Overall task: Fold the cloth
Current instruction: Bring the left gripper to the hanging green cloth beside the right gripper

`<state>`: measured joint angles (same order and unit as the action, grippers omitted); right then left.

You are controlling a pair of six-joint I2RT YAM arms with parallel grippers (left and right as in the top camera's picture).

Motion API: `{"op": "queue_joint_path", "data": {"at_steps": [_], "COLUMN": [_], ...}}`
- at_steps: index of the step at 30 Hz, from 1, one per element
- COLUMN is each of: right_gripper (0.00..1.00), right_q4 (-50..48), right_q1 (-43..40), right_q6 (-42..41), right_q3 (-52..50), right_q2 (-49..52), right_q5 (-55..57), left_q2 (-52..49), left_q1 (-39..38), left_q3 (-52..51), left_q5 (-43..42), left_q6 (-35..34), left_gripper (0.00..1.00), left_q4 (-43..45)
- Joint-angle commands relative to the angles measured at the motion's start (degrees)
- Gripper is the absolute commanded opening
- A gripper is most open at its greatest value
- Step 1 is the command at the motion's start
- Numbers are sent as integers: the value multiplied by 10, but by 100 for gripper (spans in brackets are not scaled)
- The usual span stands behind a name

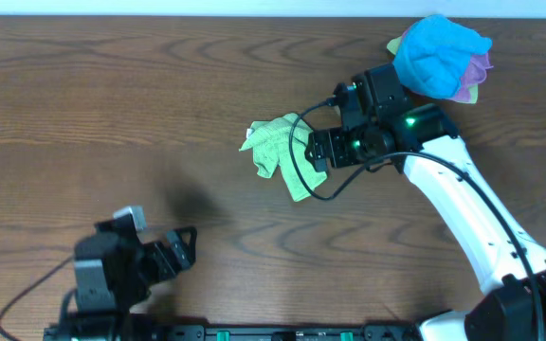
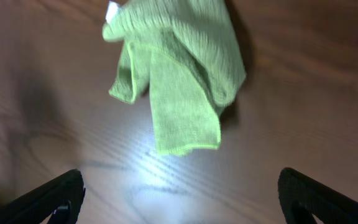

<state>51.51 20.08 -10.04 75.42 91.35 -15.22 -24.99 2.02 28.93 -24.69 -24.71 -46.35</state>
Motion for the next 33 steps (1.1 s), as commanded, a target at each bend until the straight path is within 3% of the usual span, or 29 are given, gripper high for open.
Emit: {"op": "queue_joint_path", "data": {"at_steps": [1, 7, 12, 21, 33], "right_gripper": [97, 88, 80, 73, 67], "right_q4": [-23, -108, -186, -297, -381], "right_q1": [-11, -14, -14, -14, -14], "right_q6": [9, -9, -40, -65, -73], "right_q3": [-57, -145, -199, -254, -275], "right_q2": [-3, -3, -3, -3, 31], "right_q5": [-46, -65, -69, -68, -51], "left_q2": [-104, -323, -459, -546, -555], "left_q1": [-5, -49, -131, -162, -162], "left_q3": [88, 261, 343, 342, 342], "left_q5": [-37, -69, -80, -80, -77], "left_q6": [-13, -12, -13, -38, -43], "left_gripper": [96, 96, 95, 95, 95], "left_q4": [-11, -59, -8, 39, 82]}}
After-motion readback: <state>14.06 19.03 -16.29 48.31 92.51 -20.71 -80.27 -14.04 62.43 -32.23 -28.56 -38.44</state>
